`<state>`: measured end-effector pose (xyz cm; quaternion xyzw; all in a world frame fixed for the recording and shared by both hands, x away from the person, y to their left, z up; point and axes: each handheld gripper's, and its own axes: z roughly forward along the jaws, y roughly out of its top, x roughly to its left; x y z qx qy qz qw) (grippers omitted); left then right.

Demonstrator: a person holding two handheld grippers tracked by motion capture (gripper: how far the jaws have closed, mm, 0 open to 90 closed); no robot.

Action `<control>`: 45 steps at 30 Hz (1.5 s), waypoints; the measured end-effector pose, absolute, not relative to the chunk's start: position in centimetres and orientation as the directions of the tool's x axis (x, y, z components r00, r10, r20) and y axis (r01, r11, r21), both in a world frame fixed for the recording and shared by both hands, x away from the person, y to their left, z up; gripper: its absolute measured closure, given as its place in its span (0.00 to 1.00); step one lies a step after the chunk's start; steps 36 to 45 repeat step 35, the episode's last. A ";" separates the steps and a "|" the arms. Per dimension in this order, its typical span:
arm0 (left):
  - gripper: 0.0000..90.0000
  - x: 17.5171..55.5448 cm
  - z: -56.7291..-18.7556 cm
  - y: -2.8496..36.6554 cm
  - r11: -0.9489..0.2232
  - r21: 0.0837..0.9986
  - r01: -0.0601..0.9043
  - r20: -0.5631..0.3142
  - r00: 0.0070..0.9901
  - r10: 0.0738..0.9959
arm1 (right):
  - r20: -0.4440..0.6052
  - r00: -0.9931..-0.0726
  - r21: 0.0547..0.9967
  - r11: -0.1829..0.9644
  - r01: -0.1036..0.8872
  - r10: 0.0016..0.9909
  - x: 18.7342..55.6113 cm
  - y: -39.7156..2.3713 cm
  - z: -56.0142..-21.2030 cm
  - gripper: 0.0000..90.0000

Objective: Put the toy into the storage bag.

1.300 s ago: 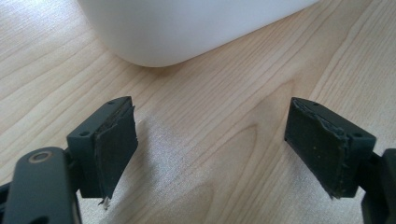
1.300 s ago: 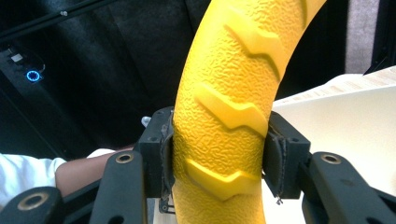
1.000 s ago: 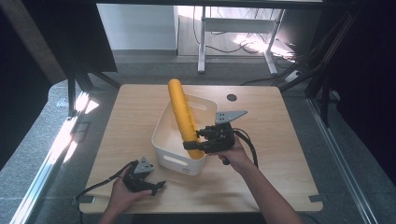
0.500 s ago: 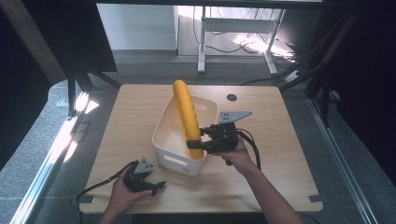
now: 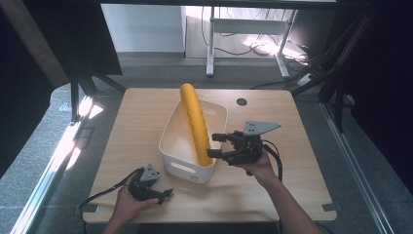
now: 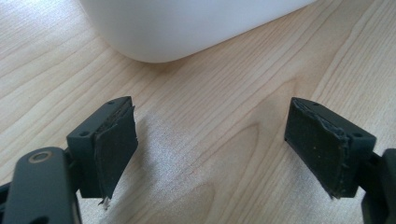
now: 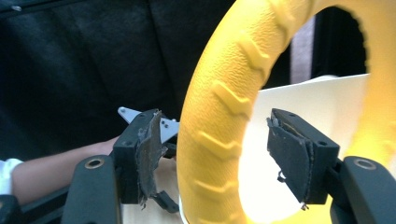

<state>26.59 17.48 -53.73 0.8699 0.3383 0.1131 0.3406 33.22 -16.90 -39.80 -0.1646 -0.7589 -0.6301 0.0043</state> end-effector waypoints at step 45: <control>0.19 26.5 -53.6 17.6 -0.536 0.674 0.509 -0.028 0.742 0.670 | 0.181 -0.838 0.902 0.254 0.350 0.515 32.4 -25.6 -46.3 0.39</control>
